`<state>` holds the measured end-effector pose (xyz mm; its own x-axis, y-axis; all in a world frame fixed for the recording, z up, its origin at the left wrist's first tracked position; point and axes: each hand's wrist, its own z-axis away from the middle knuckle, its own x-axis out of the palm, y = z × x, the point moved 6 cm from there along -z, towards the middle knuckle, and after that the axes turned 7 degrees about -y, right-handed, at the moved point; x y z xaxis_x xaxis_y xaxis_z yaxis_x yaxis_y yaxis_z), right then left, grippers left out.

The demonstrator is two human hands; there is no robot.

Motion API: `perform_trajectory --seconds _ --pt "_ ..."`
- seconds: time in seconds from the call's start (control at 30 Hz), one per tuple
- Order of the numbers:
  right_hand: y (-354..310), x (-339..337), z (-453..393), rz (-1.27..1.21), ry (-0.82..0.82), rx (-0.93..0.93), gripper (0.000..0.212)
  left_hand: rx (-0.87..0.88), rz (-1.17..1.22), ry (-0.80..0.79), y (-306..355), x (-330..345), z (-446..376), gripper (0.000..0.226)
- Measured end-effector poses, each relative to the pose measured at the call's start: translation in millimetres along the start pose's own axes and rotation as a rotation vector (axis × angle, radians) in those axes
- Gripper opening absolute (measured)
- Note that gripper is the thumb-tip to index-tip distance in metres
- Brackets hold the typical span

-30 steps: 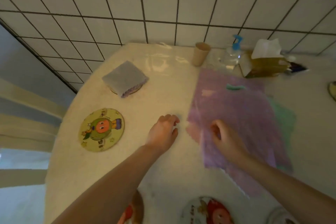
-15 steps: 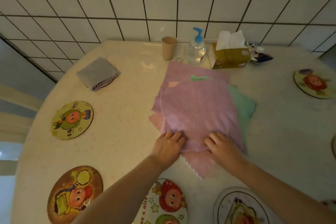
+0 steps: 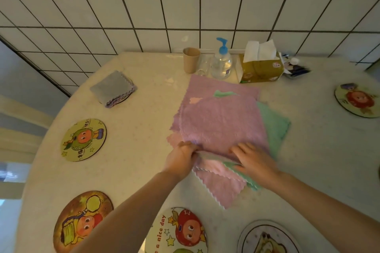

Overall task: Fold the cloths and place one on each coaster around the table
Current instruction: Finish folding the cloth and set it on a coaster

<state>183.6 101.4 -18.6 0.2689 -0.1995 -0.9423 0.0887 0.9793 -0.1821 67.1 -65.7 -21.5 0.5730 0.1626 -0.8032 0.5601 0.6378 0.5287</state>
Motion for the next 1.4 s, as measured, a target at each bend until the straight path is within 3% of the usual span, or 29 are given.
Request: perform_trajectory --seconds 0.07,0.2,0.33,0.4,0.7,0.83,1.03,1.13,1.2,1.4 --pt "9.4 -3.3 2.2 0.112 0.043 0.102 0.06 -0.007 0.043 0.024 -2.6 -11.5 -2.0 0.023" --pt "34.4 -21.3 4.1 -0.082 0.123 0.278 0.025 -0.029 0.185 0.087 -4.0 -40.0 -7.0 0.02" --pt "37.1 -59.6 -2.5 -0.295 0.292 0.294 0.033 -0.243 0.723 0.063 -13.4 -69.2 -6.6 0.022" --pt "26.2 -88.0 -11.0 -0.373 0.38 0.273 0.03 -0.216 0.775 0.135 -13.2 -94.2 -4.7 0.025" --pt "-82.9 -200.9 -63.3 -0.46 0.546 0.07 0.038 -0.026 0.302 0.521 -35.2 -270.5 50.8 0.018" --pt "-144.8 -214.4 -62.5 -0.463 0.613 -0.042 0.038 0.008 0.224 0.617 -61.0 -303.2 112.2 0.019" --pt "-216.3 -139.3 -40.9 -0.493 0.373 -0.189 0.028 -0.082 0.168 0.504 -138.1 -238.5 214.1 0.018" --pt "-235.2 -75.5 -13.9 -0.497 0.136 -0.114 0.027 -0.129 0.154 0.381 -171.4 -175.8 256.4 0.019" --pt "-247.5 -27.6 7.2 -0.439 0.004 -0.066 0.03 -0.155 0.192 0.27 -184.2 -133.5 283.5 0.031" --pt "-271.7 68.5 64.9 -0.347 -0.222 -0.012 0.025 -0.152 0.236 0.0 -206.5 -41.3 338.9 0.028"
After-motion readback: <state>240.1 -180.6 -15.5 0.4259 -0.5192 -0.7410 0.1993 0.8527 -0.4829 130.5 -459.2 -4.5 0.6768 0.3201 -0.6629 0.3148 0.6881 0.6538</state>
